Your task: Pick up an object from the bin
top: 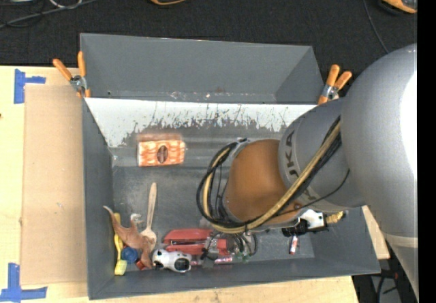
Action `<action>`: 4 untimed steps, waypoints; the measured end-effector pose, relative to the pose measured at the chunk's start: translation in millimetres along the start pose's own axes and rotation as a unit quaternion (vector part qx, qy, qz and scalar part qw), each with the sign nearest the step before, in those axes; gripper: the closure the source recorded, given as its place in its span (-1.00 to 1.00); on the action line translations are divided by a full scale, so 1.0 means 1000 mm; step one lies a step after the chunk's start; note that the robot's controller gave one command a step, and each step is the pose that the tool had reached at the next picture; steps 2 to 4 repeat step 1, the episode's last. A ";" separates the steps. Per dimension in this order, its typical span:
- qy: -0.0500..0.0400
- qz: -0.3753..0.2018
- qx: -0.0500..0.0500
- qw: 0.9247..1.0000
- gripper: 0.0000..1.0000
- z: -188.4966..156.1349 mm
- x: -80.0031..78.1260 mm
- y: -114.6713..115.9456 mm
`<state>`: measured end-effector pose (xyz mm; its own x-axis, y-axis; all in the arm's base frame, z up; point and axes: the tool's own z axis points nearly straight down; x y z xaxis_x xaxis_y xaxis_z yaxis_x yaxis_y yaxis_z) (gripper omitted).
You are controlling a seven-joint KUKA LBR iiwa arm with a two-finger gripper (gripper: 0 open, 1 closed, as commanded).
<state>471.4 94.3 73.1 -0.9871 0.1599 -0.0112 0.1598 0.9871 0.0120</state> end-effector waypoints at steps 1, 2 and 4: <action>0.000 0.001 0.000 1.000 1.00 0.000 0.000 0.000; 0.000 0.001 0.000 1.000 1.00 0.000 0.000 0.000; 0.000 0.001 0.000 1.000 1.00 0.000 0.000 0.000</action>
Offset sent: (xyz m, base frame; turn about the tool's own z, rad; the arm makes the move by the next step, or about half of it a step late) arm 0.0000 0.0000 0.0000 0.0000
